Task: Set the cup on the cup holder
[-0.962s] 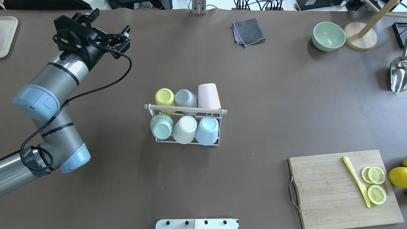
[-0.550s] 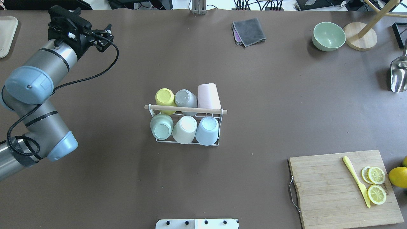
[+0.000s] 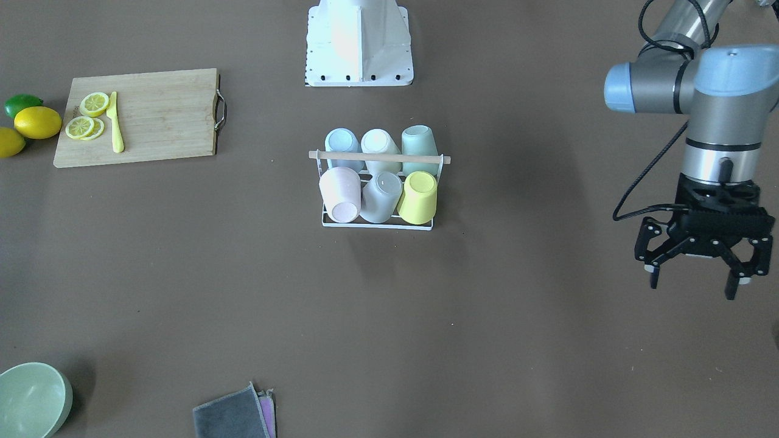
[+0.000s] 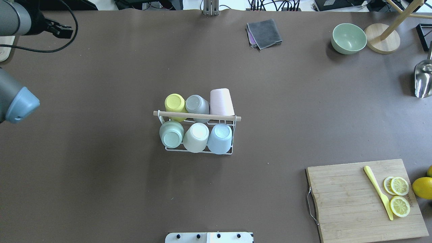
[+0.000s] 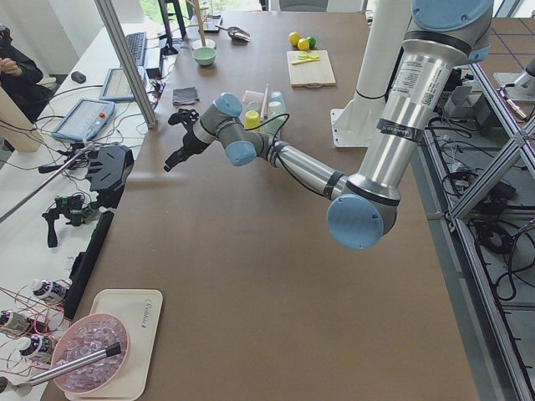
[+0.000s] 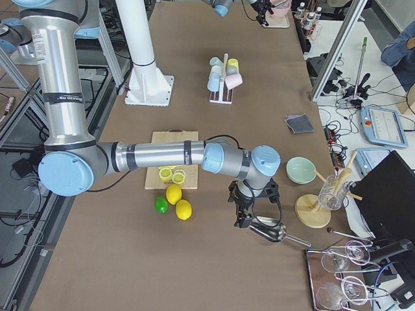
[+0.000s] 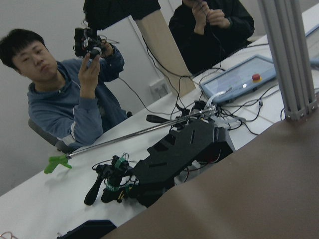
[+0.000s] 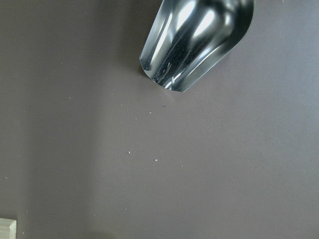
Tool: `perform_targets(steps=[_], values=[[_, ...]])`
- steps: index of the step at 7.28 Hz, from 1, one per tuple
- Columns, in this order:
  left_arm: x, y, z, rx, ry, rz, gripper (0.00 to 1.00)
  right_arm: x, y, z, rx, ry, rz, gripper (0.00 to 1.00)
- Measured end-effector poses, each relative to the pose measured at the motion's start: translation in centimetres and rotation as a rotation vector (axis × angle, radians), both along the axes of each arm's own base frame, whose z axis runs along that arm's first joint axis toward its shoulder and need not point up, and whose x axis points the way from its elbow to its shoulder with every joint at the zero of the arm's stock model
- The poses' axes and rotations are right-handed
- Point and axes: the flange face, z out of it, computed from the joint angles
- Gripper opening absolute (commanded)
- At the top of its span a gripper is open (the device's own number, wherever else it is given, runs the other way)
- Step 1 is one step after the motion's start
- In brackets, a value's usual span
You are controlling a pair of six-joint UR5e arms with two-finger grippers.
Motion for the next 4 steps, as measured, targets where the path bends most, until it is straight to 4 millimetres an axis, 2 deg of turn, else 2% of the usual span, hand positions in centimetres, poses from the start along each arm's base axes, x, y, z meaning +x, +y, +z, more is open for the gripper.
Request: perform_targets(steps=[2,3,4], values=[[-7.4,-0.5,5.3,-0.295,-0.013,-0.034,0.98,0.1,0.0,-0.2,0.005,0.001,0.002,1.0],[-11.1,0.2,7.7,-0.474,0.05,-0.031,0.98,0.2,0.0,-0.1,0.002,0.0,0.003,1.0],[-14.8,1.9,10.6,-0.626,0.153,-0.027,0.98,0.2,0.1,0.1,-0.001,0.0,0.003,1.0]])
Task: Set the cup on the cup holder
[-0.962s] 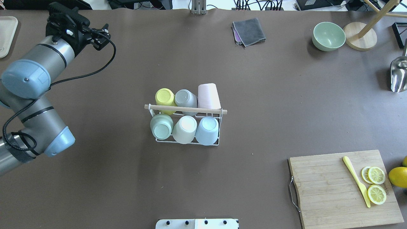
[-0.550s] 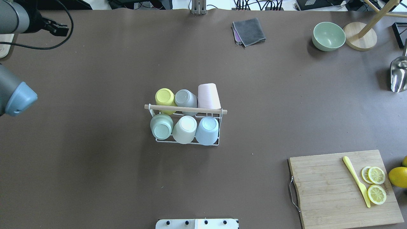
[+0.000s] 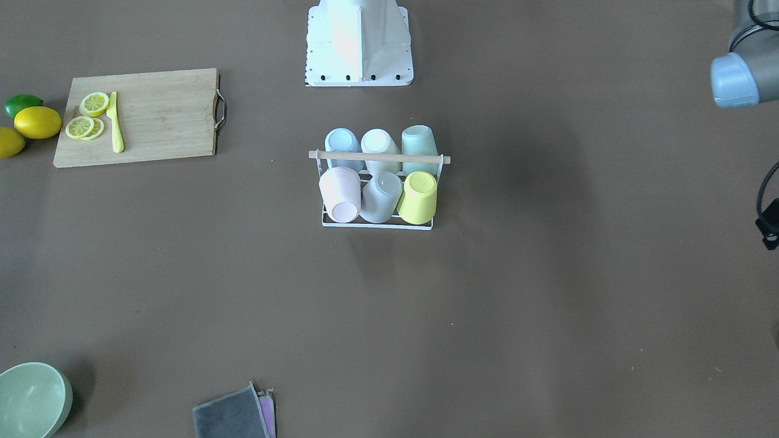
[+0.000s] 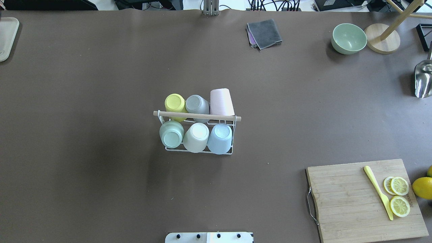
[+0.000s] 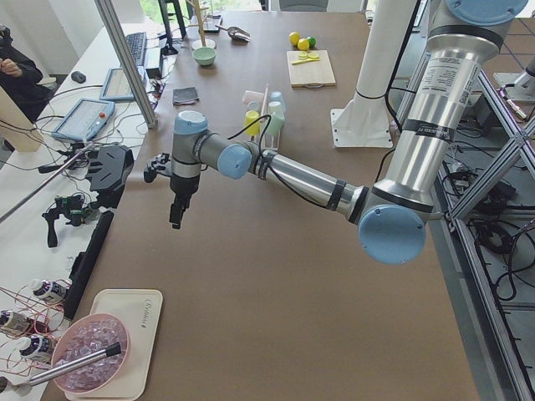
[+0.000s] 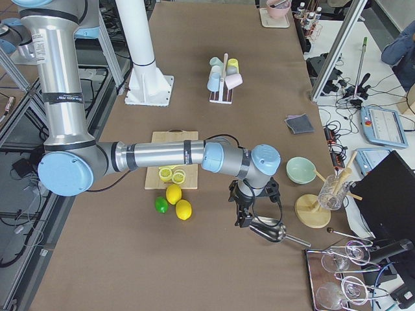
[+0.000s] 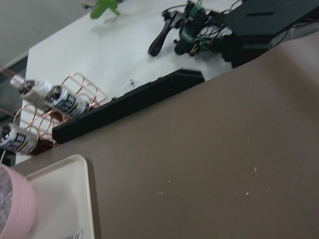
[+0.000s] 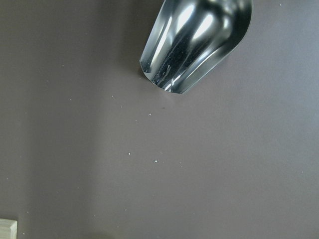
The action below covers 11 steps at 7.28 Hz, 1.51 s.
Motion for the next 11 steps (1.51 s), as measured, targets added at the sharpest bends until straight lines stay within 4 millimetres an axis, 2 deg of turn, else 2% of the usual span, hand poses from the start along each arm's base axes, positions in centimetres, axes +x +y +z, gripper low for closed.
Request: perform_targets(steps=[1,2,3,4,5,6,8,11], values=[[-3.2,3.1,4.1,-0.134,0.114,-0.022,0.98,0.0,0.1,0.2,-0.005,0.0,0.001,1.0],[-5.6,7.0,8.5,-0.242,0.193,-0.052,0.98,0.0,0.0,0.4,-0.018,0.004,0.013,1.0],[-6.8,10.8,12.1,-0.32,0.233,-0.073,0.98,-0.1,-0.1,0.4,-0.053,0.014,0.057,1.0],[-7.3,13.9,14.7,-0.372,0.249,-0.084,0.98,-0.1,-0.3,0.1,-0.096,0.027,0.124,1.0],[-7.5,15.9,16.3,-0.399,0.253,-0.087,0.98,0.1,-0.6,-0.3,-0.113,0.035,0.179,1.0],[-7.6,16.9,17.2,-0.411,0.253,-0.086,0.98,0.5,-0.8,-0.5,-0.11,0.035,0.212,1.0],[-7.7,17.4,17.9,-0.394,0.249,-0.052,0.98,1.0,-0.6,-0.2,-0.113,0.031,0.236,1.0],[-7.8,16.8,17.2,-0.314,0.241,0.021,0.98,1.1,-0.4,0.0,-0.113,0.028,0.24,1.0]])
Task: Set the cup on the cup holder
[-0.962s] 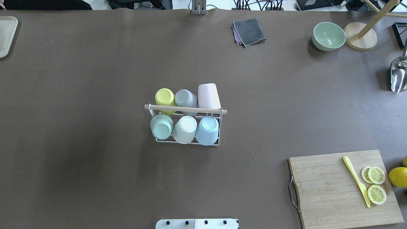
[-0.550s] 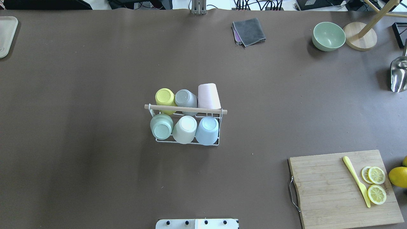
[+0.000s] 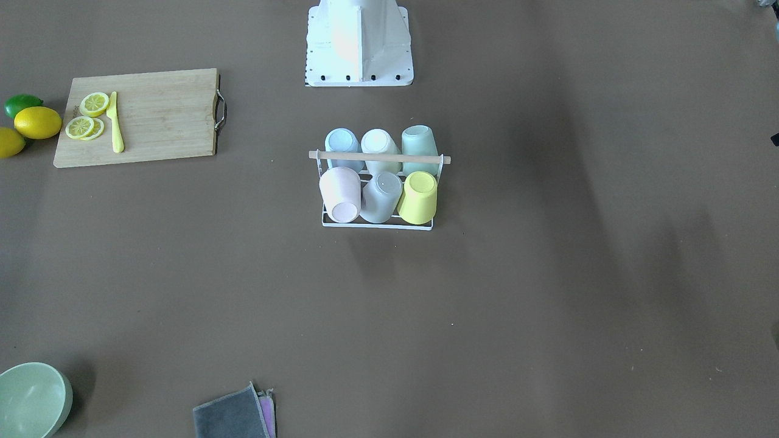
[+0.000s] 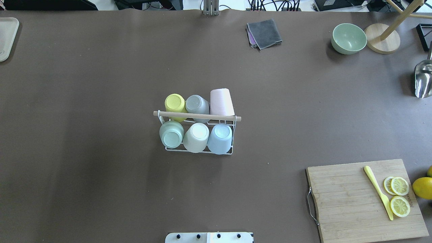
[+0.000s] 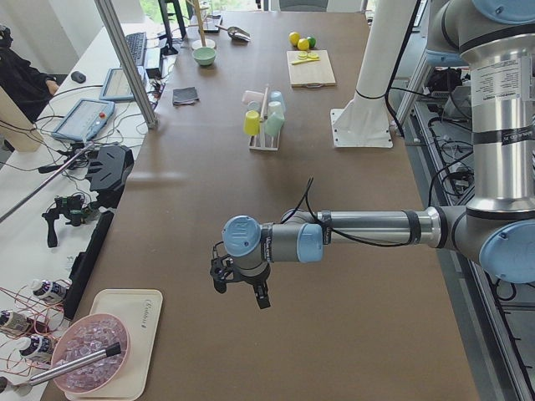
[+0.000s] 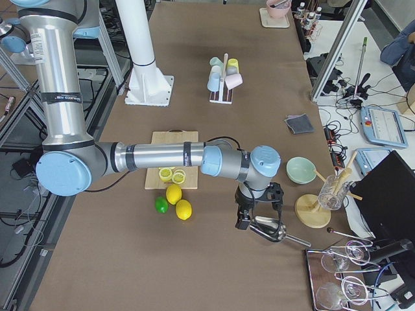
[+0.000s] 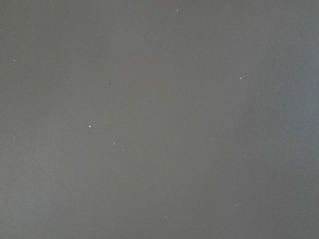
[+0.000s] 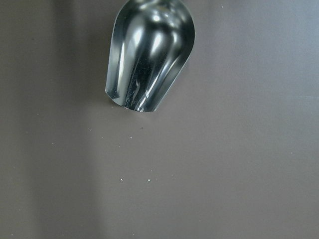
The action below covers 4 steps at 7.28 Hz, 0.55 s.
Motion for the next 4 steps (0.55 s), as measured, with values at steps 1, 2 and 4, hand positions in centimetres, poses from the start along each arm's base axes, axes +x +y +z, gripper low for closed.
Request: perform_targets(steps=[1,2,4], values=[[-0.03,-0.17,-0.26,0.028,0.001,0.02,0.98,0.0,0.01,-0.01,0.0,-0.001,0.0,1.0],[-0.04,-0.28,-0.45,0.049,0.002,0.035,0.98,-0.01,0.03,0.06,-0.001,-0.001,0.001,1.0],[-0.06,-0.35,-0.54,0.063,0.003,0.046,0.98,-0.02,0.08,0.12,-0.002,-0.003,0.001,1.0]])
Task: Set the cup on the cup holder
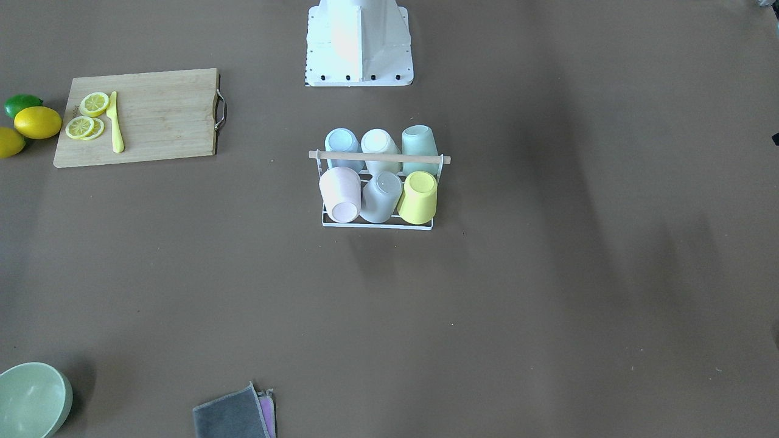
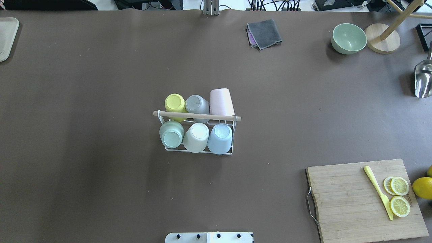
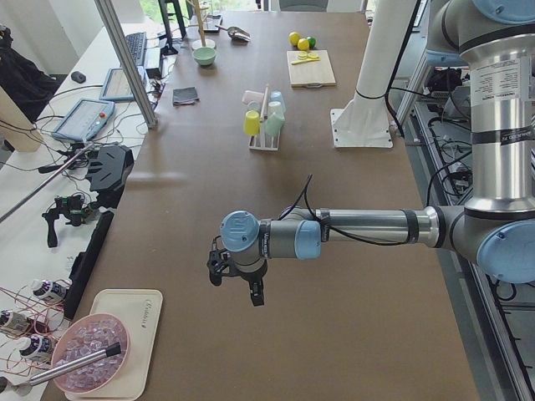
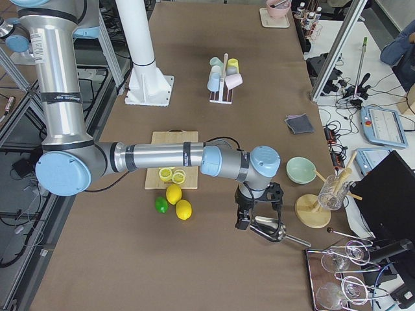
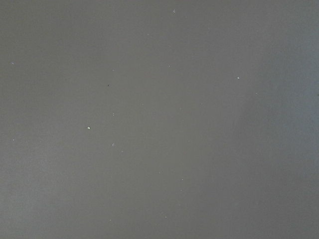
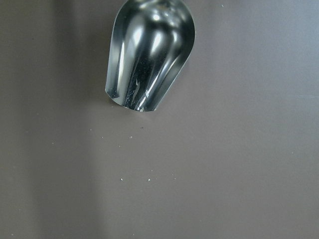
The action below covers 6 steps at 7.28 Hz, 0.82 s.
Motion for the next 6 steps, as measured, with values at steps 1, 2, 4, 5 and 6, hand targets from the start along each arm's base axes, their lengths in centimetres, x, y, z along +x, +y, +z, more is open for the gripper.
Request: perform_targets(steps=[1,2,4,5,6], values=[[-0.03,-0.02,-0.02,0.002,0.0,0.001,0.98,-0.02,0.0,-0.06,0.001,-0.003,0.0,1.0],[-0.07,-0.03,-0.04,0.006,0.0,0.0,0.98,-0.05,0.0,-0.14,0.002,-0.006,0.0,1.0],[-0.18,0.0,0.03,0.011,0.001,-0.002,0.98,-0.07,-0.02,-0.25,0.005,-0.009,0.0,1.0],[-0.23,0.01,0.06,0.011,0.001,-0.003,0.98,-0.07,-0.02,-0.31,0.006,-0.009,0.0,1.0],[-0.25,0.02,0.1,0.01,0.001,-0.003,0.98,-0.07,-0.03,-0.34,0.007,-0.009,0.0,1.0]])
